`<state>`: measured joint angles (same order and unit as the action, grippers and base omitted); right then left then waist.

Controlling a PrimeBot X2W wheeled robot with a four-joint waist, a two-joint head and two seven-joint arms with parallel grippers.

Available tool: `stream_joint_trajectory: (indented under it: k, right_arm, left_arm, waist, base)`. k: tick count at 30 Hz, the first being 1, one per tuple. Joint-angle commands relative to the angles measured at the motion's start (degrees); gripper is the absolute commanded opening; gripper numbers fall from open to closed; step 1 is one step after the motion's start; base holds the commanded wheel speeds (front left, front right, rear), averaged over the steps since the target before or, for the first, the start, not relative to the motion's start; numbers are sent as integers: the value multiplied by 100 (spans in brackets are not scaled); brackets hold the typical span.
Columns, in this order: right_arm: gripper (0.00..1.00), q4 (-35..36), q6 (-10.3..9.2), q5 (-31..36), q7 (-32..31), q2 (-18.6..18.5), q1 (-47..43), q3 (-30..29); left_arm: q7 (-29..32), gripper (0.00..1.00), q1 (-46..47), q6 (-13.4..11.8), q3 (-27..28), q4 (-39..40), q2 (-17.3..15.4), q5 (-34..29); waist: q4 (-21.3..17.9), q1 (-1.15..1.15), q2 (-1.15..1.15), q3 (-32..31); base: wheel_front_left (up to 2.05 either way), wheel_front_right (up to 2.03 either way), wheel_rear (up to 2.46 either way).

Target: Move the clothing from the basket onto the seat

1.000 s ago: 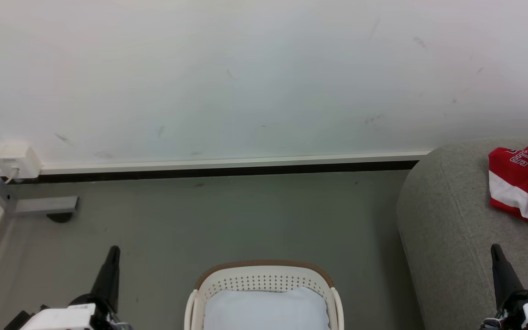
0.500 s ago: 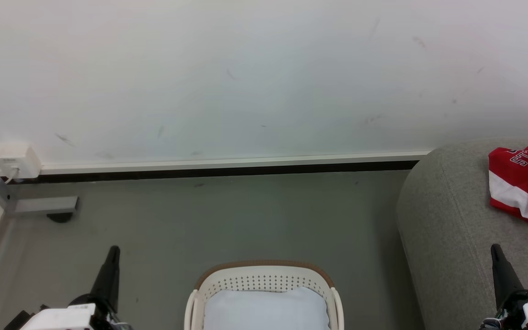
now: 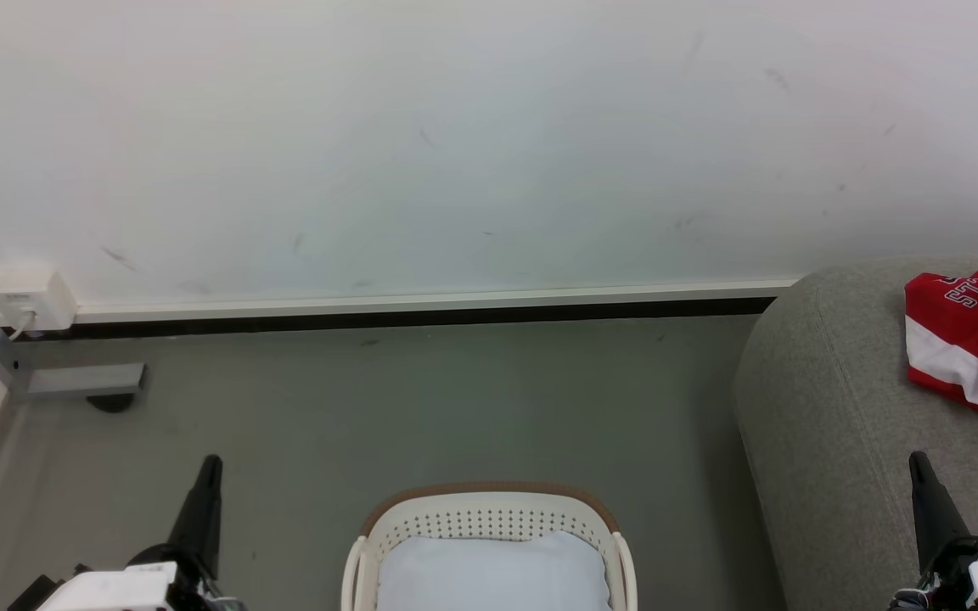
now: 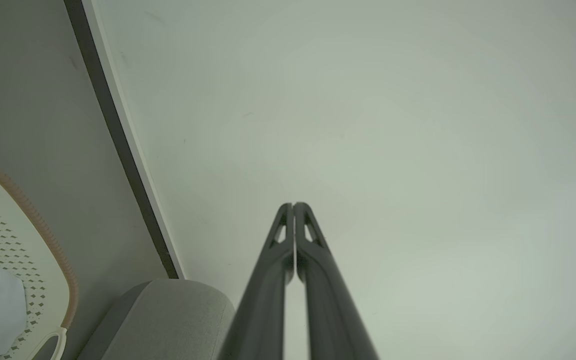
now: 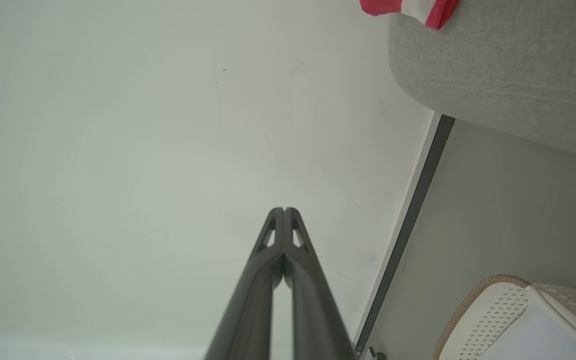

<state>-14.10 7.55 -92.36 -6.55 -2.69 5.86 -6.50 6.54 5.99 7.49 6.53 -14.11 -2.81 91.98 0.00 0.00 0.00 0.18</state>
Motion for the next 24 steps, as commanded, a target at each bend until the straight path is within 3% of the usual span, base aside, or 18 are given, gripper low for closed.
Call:
stream_joint_trajectory:
  k: [1, 24]
  right_arm:
    - [0, 26, -12, -10, -19, -35, 67, -20]
    - [0, 25, -12, -11, -18, -36, 67, -19]
  left_arm:
    - [21, 0, 51, 12, 16, 18, -10, 77]
    - [20, 0, 51, 12, 15, 19, -10, 78]
  waist:
    - [0, 0, 0, 0]
    - [0, 0, 0, 0]
  base:
    - [0, 0, 0]
    - [0, 0, 0]
